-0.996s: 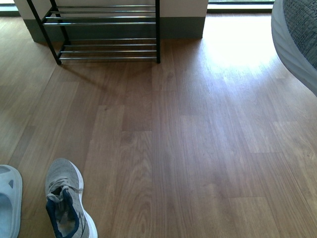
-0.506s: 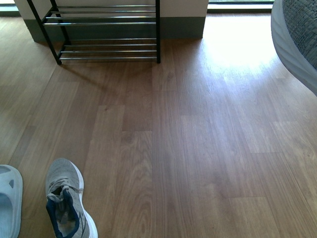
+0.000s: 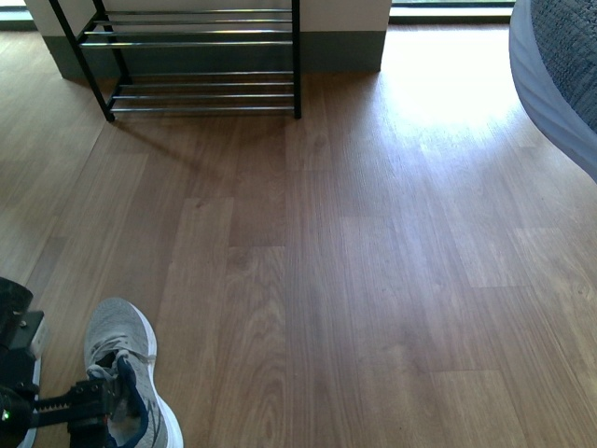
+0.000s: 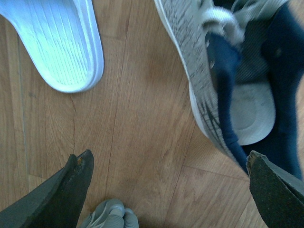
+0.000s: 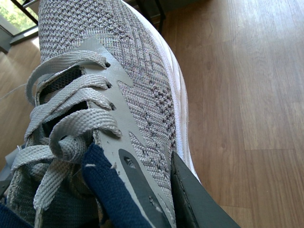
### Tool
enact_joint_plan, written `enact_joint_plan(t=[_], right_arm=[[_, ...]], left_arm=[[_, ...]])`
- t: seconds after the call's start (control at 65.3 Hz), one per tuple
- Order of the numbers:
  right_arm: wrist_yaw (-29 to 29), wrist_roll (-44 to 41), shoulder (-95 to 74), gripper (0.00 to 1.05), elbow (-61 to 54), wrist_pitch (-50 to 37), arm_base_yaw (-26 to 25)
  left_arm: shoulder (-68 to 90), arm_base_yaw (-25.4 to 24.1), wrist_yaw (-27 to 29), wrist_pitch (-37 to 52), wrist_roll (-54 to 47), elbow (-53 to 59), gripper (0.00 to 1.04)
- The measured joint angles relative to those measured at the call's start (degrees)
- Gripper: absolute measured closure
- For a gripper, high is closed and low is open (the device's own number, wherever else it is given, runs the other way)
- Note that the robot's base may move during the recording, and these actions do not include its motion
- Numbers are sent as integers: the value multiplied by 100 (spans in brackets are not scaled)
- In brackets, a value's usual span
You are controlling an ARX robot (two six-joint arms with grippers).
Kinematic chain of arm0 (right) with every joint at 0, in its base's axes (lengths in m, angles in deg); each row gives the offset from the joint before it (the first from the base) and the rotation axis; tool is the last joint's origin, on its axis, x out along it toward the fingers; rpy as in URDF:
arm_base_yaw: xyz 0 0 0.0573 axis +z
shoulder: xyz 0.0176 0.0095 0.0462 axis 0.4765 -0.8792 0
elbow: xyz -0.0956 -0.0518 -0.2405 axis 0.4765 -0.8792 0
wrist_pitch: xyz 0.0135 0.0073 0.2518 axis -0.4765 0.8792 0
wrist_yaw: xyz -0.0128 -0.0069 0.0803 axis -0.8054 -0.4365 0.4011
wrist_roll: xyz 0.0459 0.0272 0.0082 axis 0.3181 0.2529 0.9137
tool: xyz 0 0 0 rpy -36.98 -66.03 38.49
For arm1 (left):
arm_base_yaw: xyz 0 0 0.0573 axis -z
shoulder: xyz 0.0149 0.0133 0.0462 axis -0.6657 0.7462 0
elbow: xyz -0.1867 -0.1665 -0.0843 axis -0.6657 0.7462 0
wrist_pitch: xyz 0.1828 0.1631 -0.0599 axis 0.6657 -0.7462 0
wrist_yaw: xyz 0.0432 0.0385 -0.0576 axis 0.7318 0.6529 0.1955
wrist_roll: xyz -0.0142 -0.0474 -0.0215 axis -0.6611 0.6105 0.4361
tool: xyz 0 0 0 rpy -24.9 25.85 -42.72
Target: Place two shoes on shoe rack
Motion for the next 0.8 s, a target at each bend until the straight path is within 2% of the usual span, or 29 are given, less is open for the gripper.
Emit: enact_joint_plan(t=[0.214, 0.337, 0.628, 0.797], right_arm=[[2, 0, 0, 103, 0, 0, 0], [2, 0, 0, 103, 0, 0, 0], [2, 0, 0, 103, 0, 0, 0], [0, 0, -2, 103, 0, 0, 0]], left_arm=[[734, -92, 133, -68, 4, -846, 9], [1019, -101, -9, -125, -17, -1080, 9], [1668, -170, 76, -133, -37, -1502, 10], [1764, -190, 144, -94, -70, -1626, 32]])
